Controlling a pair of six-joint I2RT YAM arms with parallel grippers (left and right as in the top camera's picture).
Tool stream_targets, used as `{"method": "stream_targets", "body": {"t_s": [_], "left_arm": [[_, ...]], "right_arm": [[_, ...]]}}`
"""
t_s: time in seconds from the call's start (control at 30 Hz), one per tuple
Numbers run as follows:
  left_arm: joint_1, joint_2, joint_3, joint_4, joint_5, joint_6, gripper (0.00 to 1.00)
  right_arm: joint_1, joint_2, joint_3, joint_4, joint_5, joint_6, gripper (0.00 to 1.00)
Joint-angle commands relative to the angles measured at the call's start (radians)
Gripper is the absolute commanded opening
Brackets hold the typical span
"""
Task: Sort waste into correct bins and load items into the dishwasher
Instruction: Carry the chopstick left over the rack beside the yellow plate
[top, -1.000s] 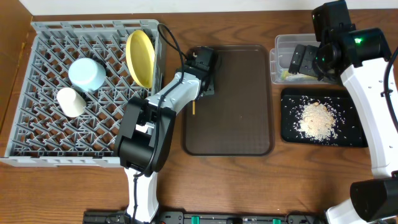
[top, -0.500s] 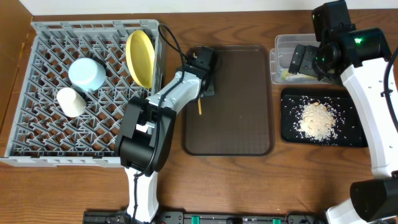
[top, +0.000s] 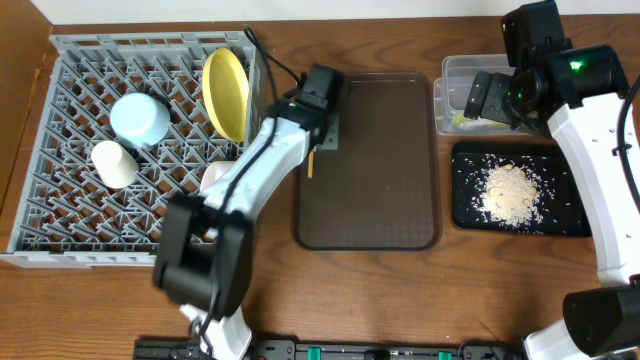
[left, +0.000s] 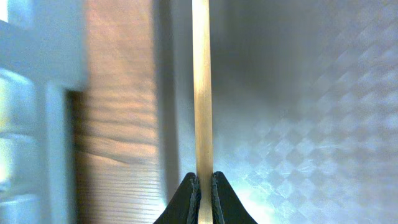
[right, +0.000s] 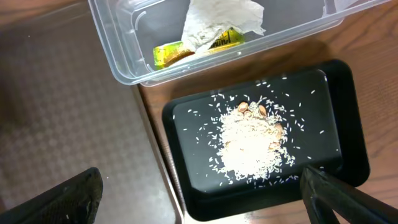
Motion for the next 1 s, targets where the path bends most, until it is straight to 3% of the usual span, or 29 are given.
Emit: {"method": "stream_targets", "body": {"t_s": [0.0, 0.23, 0.47, 0.6, 0.97], "left_arm": [[0.023, -0.070, 0.005, -0.002, -0.061, 0.109, 0.08], [0.089, -0.115, 0.005, -0.005, -0.064, 0.254, 0.08], [0.217, -0.172, 0.005, 0.086, -0.059, 0.275, 0.07], [0.280, -0.162, 0.005, 0.136, 0.045, 0.404, 0.08], [0.359, -0.082, 0.005, 0.189, 0.058, 0.443, 0.08]], "right_arm": [[-0.016, -0.010, 0.004, 0.000, 0.010, 0.007, 0.99], [-0.016, -0.010, 0.004, 0.000, 0.010, 0.008, 0.99], [-0.016, -0.010, 0.004, 0.000, 0.010, 0.007, 0.99], [-0.016, -0.010, 0.004, 0.000, 0.010, 0.007, 0.99], [-0.016, -0.010, 0.004, 0.000, 0.010, 0.007, 0.99]]}}
